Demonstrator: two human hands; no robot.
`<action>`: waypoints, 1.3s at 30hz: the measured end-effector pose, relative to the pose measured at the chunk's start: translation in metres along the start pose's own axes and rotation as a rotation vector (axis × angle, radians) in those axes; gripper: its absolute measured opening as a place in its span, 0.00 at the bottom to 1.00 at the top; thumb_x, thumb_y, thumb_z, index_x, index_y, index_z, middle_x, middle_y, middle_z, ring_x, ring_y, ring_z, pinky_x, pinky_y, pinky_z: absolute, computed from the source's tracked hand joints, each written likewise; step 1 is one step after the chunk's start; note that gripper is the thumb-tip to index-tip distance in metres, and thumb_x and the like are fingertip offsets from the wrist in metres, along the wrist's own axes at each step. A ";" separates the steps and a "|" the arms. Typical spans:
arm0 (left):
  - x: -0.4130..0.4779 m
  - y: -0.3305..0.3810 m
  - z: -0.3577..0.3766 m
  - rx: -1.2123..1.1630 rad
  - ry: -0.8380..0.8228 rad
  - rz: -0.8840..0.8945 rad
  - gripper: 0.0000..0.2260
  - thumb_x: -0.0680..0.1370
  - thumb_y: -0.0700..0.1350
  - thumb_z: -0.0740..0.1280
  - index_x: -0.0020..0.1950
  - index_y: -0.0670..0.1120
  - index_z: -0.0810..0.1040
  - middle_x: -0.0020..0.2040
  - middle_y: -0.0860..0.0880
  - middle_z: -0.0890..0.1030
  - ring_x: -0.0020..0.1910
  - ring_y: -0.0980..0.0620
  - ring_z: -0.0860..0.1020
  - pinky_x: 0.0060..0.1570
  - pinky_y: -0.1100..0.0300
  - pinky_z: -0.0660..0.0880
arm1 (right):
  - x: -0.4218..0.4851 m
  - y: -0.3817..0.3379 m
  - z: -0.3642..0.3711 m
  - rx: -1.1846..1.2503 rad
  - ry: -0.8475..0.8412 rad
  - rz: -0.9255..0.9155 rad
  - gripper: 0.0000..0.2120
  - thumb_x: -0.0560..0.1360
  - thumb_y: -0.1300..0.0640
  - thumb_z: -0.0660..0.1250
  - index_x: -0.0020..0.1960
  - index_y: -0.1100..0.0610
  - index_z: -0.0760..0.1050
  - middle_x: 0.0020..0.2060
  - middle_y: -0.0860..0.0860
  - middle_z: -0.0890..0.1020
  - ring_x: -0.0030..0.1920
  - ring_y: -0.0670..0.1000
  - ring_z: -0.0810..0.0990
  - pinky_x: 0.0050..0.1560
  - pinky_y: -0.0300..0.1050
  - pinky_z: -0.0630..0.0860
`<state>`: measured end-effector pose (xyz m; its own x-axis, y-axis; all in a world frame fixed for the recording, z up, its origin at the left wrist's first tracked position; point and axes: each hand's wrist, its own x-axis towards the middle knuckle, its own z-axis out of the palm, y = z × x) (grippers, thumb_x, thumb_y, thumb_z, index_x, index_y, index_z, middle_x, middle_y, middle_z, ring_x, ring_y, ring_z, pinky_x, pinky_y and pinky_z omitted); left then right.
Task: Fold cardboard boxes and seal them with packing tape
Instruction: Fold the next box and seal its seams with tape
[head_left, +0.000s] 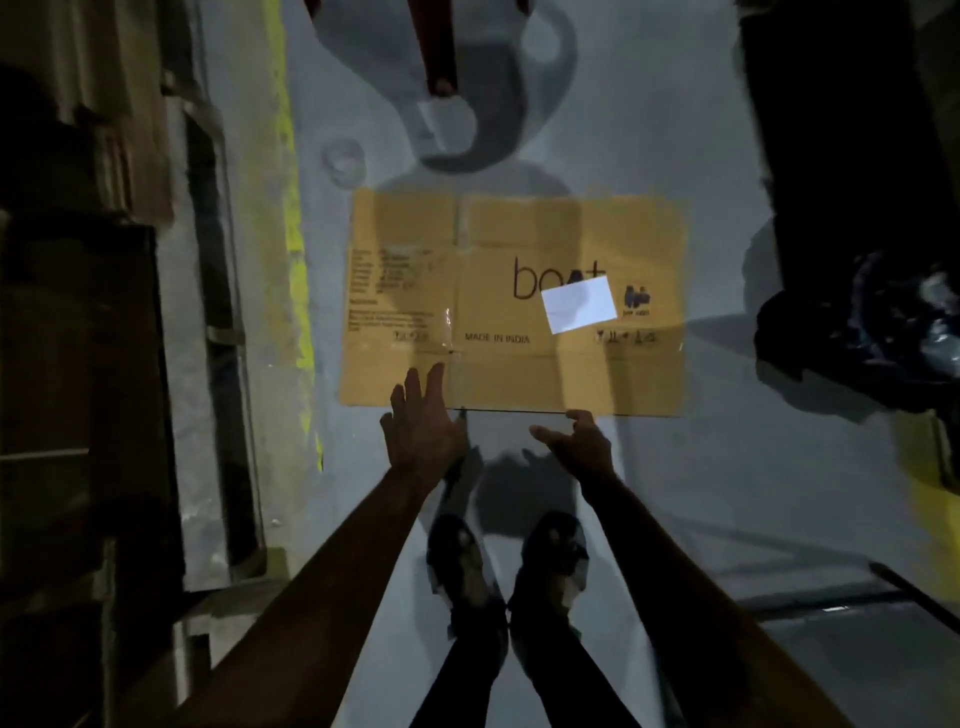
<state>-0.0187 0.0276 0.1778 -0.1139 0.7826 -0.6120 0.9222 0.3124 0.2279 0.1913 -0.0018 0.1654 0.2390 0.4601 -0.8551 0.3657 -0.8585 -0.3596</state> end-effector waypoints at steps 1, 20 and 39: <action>0.018 -0.006 0.021 0.009 0.008 0.010 0.33 0.81 0.53 0.66 0.83 0.52 0.55 0.81 0.43 0.59 0.77 0.38 0.60 0.69 0.38 0.67 | 0.022 0.010 0.013 0.036 -0.020 0.022 0.38 0.75 0.45 0.77 0.77 0.60 0.65 0.60 0.54 0.80 0.60 0.55 0.77 0.67 0.50 0.73; 0.201 -0.046 0.244 0.419 -0.049 0.346 0.46 0.71 0.55 0.79 0.80 0.54 0.55 0.83 0.40 0.52 0.75 0.31 0.62 0.67 0.32 0.70 | 0.248 0.087 0.125 1.366 0.071 0.305 0.27 0.75 0.40 0.69 0.67 0.56 0.75 0.54 0.57 0.82 0.49 0.57 0.84 0.41 0.49 0.83; 0.234 -0.013 0.154 0.606 -0.019 0.609 0.12 0.77 0.46 0.68 0.60 0.49 0.75 0.47 0.47 0.83 0.44 0.44 0.81 0.44 0.55 0.74 | 0.239 0.074 0.131 1.438 -0.077 0.265 0.13 0.83 0.50 0.63 0.61 0.57 0.78 0.55 0.59 0.82 0.57 0.62 0.80 0.65 0.65 0.75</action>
<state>-0.0008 0.1239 -0.0855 0.4661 0.7098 -0.5281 0.8595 -0.5049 0.0800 0.1579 0.0147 -0.1145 0.0909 0.2828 -0.9549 -0.8847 -0.4172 -0.2078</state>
